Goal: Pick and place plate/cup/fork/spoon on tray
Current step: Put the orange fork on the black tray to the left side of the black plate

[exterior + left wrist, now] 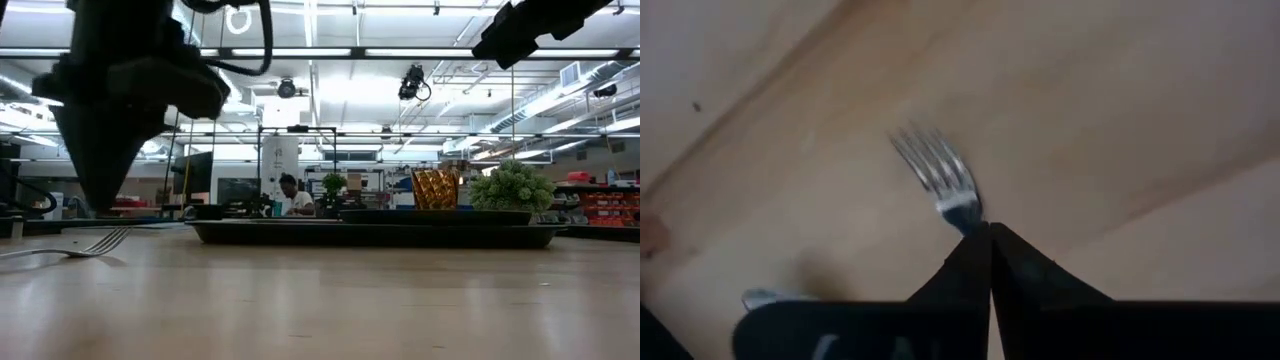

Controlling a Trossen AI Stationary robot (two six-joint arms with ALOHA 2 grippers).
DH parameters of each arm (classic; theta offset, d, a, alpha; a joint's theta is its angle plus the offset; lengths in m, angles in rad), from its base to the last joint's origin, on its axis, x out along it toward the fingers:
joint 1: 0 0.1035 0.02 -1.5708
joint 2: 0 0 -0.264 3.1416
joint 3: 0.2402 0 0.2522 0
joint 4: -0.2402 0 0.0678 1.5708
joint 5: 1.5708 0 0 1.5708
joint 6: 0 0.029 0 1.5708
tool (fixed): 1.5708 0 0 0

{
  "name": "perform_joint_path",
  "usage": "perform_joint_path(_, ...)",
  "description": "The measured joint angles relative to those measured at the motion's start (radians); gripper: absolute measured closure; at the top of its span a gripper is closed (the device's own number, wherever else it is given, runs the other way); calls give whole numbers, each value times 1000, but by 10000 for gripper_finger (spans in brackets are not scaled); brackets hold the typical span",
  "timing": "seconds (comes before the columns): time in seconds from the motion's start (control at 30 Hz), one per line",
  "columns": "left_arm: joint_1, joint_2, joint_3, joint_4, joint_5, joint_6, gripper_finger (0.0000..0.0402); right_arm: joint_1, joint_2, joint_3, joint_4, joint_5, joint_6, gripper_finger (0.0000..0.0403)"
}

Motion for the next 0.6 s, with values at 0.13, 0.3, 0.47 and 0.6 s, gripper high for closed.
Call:
perform_joint_path(0.13,-26,-1,0,4,11,-42,392,0,0,0,1,0,0,271)
perform_joint_path(0.3,-47,-11,-41,45,14,-71,397,0,0,0,2,0,-5,271)
perform_joint_path(0.47,-51,-94,-160,181,16,-124,397,0,0,0,1,-7,-6,271)
perform_joint_path(0.6,-50,-171,-247,269,12,-244,391,0,0,0,-1,-7,-7,271)
